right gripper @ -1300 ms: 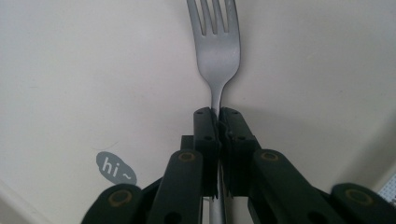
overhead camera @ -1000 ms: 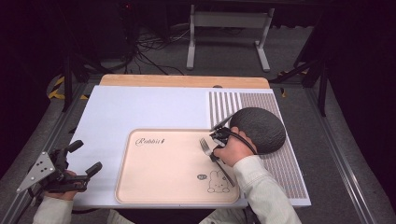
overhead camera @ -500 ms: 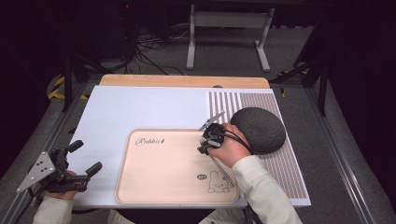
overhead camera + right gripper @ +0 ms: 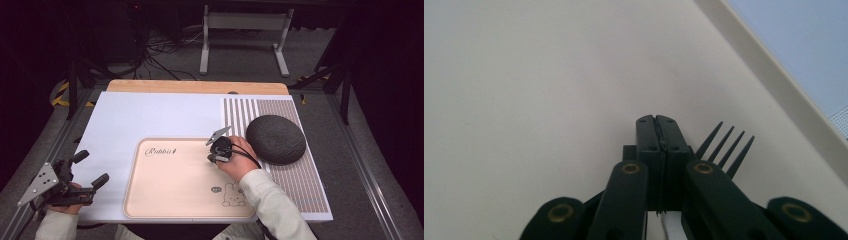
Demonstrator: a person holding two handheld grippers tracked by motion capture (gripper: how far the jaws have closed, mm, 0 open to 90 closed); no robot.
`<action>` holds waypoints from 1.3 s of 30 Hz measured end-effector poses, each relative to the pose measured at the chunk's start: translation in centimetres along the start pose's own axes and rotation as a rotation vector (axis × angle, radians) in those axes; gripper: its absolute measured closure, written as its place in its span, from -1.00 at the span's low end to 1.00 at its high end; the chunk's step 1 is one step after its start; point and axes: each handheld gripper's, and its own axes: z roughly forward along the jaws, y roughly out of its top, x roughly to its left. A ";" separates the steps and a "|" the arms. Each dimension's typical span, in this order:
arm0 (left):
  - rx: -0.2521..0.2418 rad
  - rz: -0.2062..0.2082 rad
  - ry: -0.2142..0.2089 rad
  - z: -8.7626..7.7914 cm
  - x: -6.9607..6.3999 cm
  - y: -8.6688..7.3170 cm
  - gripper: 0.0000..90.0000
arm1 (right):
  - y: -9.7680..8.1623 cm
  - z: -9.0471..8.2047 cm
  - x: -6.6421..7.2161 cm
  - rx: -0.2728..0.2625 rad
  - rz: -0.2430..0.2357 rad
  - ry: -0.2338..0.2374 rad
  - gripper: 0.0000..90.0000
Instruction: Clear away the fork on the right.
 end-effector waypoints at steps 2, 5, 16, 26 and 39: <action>0.002 0.001 -0.001 0.0 0.0 0.0 -0.98 | 0.0 0.1 -0.2 0.003 -0.003 -0.014 1.00; 0.001 0.002 -0.001 0.0 0.0 0.0 -0.98 | -0.2 0.4 -0.4 0.003 0.011 -0.031 1.00; 0.004 0.003 0.000 0.0 0.0 0.0 -0.98 | -0.9 0.0 -1.7 0.017 0.068 -0.091 1.00; 0.004 0.004 0.000 0.0 0.0 0.0 -0.98 | -1.9 -0.8 -3.1 0.022 0.132 -0.131 1.00; 0.005 0.004 0.001 0.0 0.0 0.0 -0.98 | -2.9 -1.6 -4.4 0.036 0.203 -0.188 1.00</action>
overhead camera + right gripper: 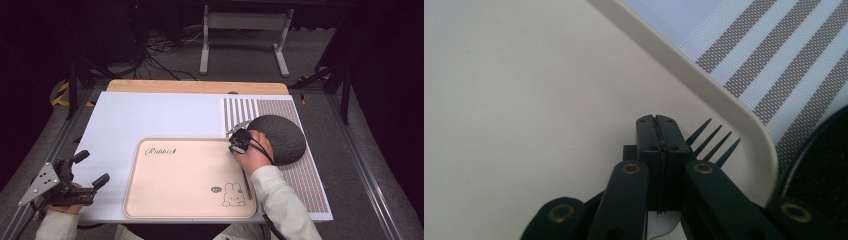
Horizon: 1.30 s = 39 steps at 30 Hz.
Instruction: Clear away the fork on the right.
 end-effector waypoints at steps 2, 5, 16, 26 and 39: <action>0.000 0.000 0.001 0.0 0.0 0.0 -0.98 | -0.2 -0.1 -0.3 0.002 0.005 -0.011 1.00; 0.005 0.002 -0.002 0.0 0.0 0.0 -0.98 | -0.5 -0.2 -0.7 -0.002 0.026 -0.018 1.00; 0.003 0.000 -0.002 0.0 0.0 0.0 -0.98 | -0.6 -0.7 -0.9 -0.028 0.041 -0.003 0.98; 0.000 -0.003 0.001 0.0 0.0 0.0 -0.98 | -1.5 -5.3 -1.3 -0.277 -0.008 0.012 -0.07; 0.010 -0.003 0.001 0.2 -0.1 -0.1 -0.98 | -4.8 -10.7 -2.2 -0.503 -0.003 0.009 -0.48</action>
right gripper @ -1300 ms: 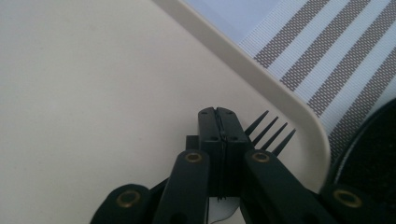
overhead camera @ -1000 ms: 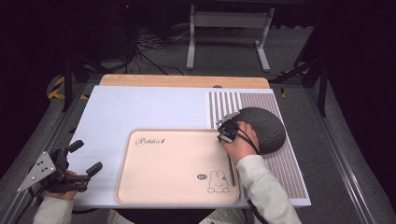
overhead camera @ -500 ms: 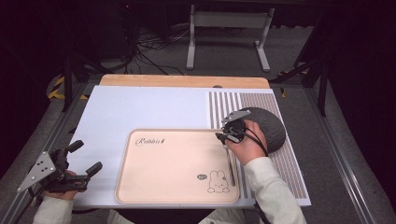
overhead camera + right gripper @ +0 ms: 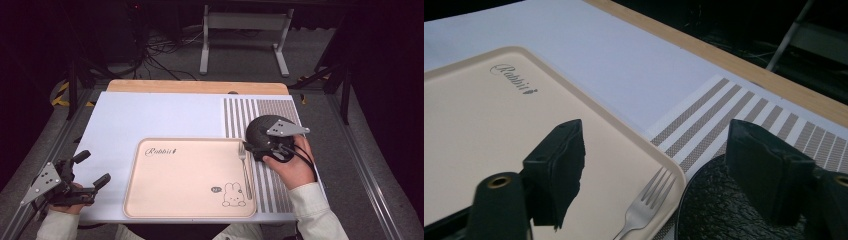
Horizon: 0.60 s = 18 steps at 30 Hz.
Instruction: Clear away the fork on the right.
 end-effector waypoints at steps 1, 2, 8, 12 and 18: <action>-0.001 0.000 0.001 0.0 0.0 0.0 -0.98 | -0.1 -0.3 -0.1 -0.010 0.003 0.001 -0.51; -0.001 0.000 0.001 0.0 0.0 0.0 -0.98 | -0.2 -0.7 -0.2 -0.021 0.007 -0.001 -0.55; -0.004 0.001 0.003 0.0 0.0 0.0 -0.98 | -1.0 -2.9 -0.7 -0.084 0.006 -0.011 -0.60; -0.004 0.002 0.003 0.0 0.0 0.0 -0.98 | -1.8 -4.1 -1.0 -0.116 0.005 -0.010 -0.62; -0.006 0.006 0.006 0.1 -0.2 0.0 -0.98 | -3.8 -5.7 -1.6 -0.164 0.010 -0.001 -0.65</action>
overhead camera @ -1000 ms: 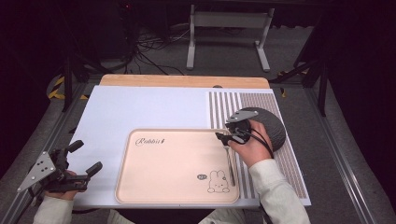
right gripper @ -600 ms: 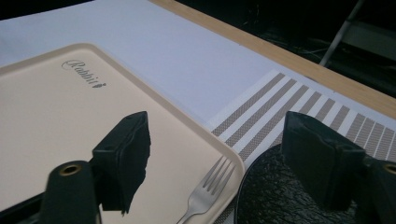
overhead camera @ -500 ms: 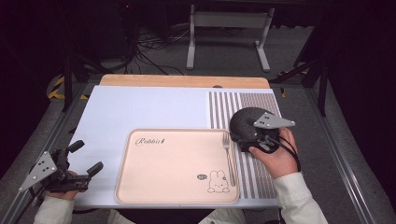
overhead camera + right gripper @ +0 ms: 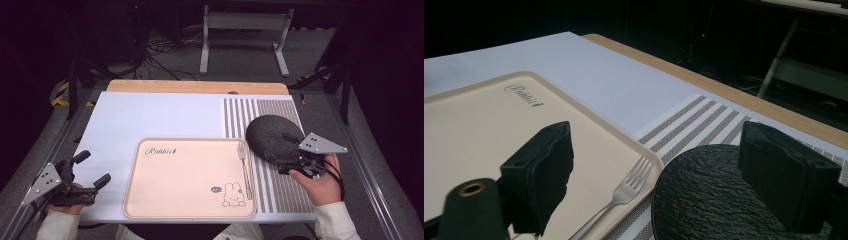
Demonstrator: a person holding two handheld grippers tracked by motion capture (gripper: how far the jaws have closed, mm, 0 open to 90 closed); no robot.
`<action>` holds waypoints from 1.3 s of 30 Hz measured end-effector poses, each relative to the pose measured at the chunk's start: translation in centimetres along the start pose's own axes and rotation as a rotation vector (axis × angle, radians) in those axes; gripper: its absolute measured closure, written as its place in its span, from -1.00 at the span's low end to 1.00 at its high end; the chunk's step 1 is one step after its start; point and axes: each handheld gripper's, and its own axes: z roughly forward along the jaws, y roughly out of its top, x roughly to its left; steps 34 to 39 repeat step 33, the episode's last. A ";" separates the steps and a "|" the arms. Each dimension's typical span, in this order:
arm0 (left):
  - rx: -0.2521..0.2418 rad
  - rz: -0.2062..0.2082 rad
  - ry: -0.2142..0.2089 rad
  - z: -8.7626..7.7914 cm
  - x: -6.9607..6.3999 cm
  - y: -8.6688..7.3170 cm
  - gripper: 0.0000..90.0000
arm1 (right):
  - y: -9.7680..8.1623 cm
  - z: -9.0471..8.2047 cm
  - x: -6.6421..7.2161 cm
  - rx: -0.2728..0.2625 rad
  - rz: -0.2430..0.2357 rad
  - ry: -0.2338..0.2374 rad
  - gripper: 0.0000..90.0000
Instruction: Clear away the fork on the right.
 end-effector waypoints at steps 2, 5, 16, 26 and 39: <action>0.002 0.001 0.000 0.0 0.0 0.0 -0.98 | -0.6 -0.4 -0.2 -0.026 0.000 0.004 -0.65; -0.001 -0.001 0.002 0.0 0.0 0.0 -0.98 | -1.6 -0.9 -0.5 -0.057 0.006 0.001 -0.66; 0.004 0.005 0.002 0.0 0.0 0.0 -0.98 | -5.4 -2.2 -0.8 -0.117 0.006 -0.009 -0.71; 0.008 0.013 -0.001 -0.1 0.0 0.1 -0.98 | -9.3 -2.0 -1.6 -0.157 0.069 -0.012 -0.69; 0.005 0.011 0.001 0.0 0.0 0.0 -0.98 | -10.5 -2.2 -1.9 -0.158 0.108 -0.038 -0.66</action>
